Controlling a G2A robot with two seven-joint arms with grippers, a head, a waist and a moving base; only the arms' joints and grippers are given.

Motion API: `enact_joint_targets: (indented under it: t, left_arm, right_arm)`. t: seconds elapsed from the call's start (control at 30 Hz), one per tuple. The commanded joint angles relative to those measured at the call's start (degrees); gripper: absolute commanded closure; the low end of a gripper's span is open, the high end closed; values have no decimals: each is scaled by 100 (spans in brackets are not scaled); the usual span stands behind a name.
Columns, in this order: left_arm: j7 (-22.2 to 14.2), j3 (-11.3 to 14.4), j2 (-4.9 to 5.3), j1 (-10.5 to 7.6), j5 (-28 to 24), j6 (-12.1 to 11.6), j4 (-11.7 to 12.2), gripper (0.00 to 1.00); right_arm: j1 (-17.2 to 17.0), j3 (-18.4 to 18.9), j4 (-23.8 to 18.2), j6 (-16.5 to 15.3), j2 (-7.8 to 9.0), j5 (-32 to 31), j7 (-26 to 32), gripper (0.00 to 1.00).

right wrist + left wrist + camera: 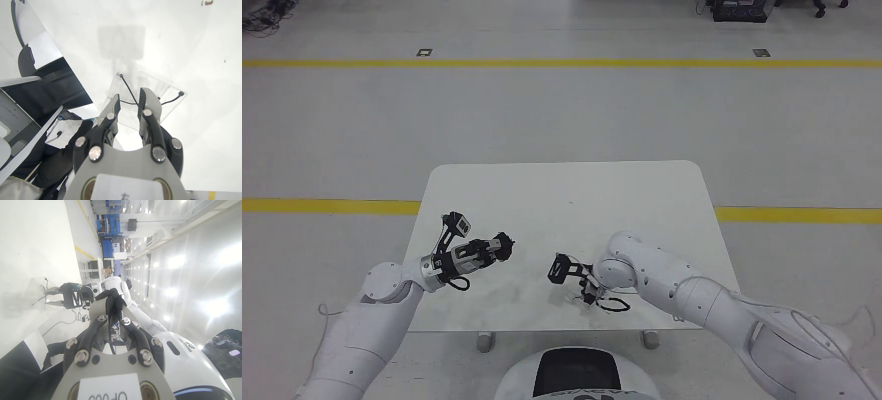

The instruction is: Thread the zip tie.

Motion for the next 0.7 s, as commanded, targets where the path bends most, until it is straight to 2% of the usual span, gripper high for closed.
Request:
enact_joint_targets:
  t: [0.0, 0.67]
  left_arm:
    - [0, 0, 0, 0, 0, 0, 0, 100]
    - [0, 0, 0, 0, 0, 0, 0, 100]
  right_arm:
    - [23, -48, 56, 0, -27, -1, -23, 79]
    - [165, -309, 450, 0, -252, -139, -160, 81]
